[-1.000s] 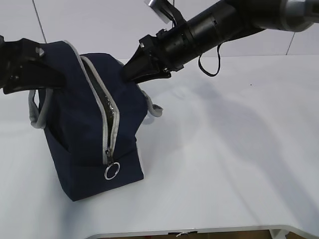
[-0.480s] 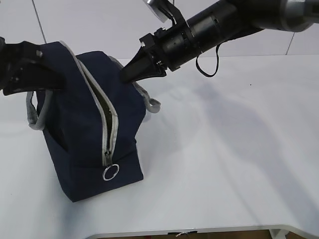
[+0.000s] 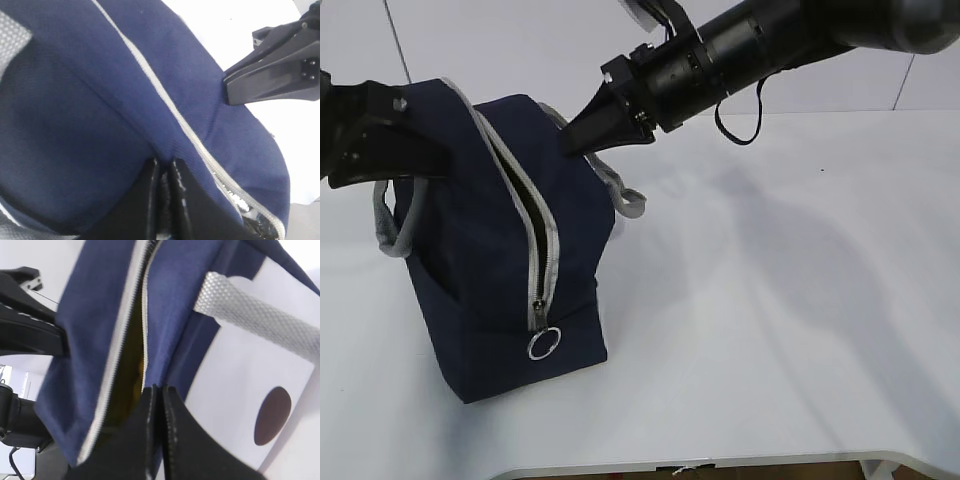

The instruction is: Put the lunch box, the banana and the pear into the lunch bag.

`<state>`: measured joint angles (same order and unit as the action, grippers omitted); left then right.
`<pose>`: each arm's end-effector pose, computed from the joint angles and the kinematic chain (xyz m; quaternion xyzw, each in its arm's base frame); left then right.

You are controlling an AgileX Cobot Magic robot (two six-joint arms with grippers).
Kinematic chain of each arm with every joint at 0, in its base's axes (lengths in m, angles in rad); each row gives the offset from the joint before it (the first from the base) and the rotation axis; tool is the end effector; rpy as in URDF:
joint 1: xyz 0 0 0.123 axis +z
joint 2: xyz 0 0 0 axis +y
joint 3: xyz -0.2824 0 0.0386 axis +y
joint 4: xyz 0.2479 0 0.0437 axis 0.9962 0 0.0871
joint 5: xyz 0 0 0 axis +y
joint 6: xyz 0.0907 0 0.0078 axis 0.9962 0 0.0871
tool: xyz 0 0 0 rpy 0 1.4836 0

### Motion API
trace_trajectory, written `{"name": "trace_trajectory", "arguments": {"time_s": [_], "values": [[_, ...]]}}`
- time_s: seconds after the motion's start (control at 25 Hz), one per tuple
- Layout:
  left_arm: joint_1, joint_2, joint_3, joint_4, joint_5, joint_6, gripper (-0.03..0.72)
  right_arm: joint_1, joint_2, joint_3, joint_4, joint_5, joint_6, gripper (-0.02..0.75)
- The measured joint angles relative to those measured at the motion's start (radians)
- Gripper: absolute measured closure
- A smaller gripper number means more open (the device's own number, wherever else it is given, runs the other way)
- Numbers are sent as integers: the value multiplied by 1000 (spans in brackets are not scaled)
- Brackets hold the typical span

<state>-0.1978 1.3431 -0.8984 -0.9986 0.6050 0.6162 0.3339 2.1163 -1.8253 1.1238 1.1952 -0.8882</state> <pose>0.2627 -0.0971 0.2871 0.0614 0.8857 -0.3149 0.3356 0.4046 0.2212 0.2725 -0.3591 0.7779 0.4712 0.2095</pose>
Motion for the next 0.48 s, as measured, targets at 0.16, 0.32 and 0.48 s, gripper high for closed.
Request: {"name": "trace_trajectory", "arguments": {"time_s": [0.16, 0.32, 0.48], "values": [[0, 13, -40, -18, 43, 37, 690, 0, -33, 0, -4, -10, 0, 720], [-16, 82, -119, -31, 82, 53, 690, 0, -56, 0, -35, -27, 12, 720], [-73, 167, -200, -31, 125, 71, 690, 0, -84, 0, -118, -50, 44, 720]]}}
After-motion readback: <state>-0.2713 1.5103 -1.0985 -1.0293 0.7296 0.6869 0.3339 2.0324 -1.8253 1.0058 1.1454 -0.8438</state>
